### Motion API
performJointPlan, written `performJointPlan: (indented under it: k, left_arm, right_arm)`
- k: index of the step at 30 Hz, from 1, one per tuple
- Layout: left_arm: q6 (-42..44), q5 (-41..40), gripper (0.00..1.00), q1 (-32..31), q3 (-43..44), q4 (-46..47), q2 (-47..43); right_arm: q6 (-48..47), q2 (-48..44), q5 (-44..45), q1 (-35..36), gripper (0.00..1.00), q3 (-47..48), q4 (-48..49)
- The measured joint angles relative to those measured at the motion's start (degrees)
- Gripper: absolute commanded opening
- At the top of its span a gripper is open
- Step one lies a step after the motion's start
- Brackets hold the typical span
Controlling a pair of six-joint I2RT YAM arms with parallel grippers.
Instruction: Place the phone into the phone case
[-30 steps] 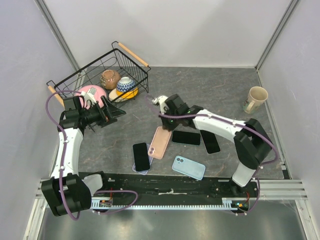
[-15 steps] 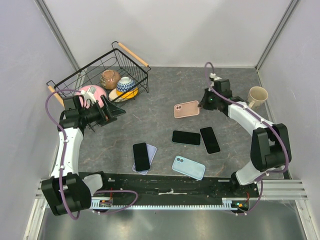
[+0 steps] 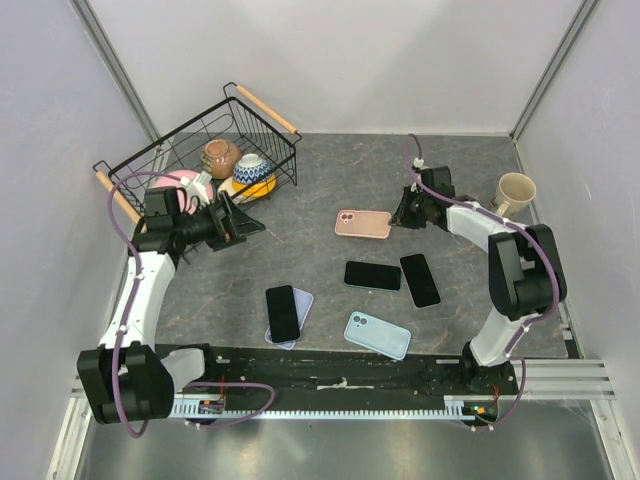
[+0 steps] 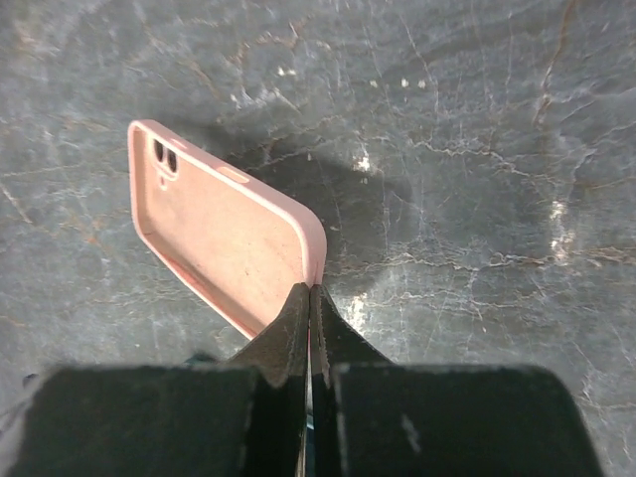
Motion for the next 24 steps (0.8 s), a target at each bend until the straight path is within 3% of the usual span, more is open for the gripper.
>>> performJointPlan:
  k: [9,13,19,22,24]
  left_arm:
    - [-0.04,-7.91,0.99,-12.57,1.60,-0.55,3.39]
    - [-0.04,-10.47,0.99,-14.95,2.47,-0.76,4.72]
    - [0.02,-14.10,0.99,-16.61,3.10,-2.12,5.27]
    - [0.11,-15.80,0.99,-17.33,3.52,-3.17,5.60]
    - [0.13,-16.87,0.99,-17.66,3.72,-3.76,5.79]
  right_arm:
    - [-2.67,6.88,4.20,7.87,0.00,6.01,-2.78]
    - [-3.48,8.66,6.08,11.37,0.00,9.22,-2.93]
    - [-4.48,12.07,9.90,12.09,0.19,13.18,-4.24]
    - [-4.81,12.76,11.02,12.07,0.46,14.25,-5.16]
    - [-5.25,12.72,11.43,12.09,0.55,14.62,-5.29]
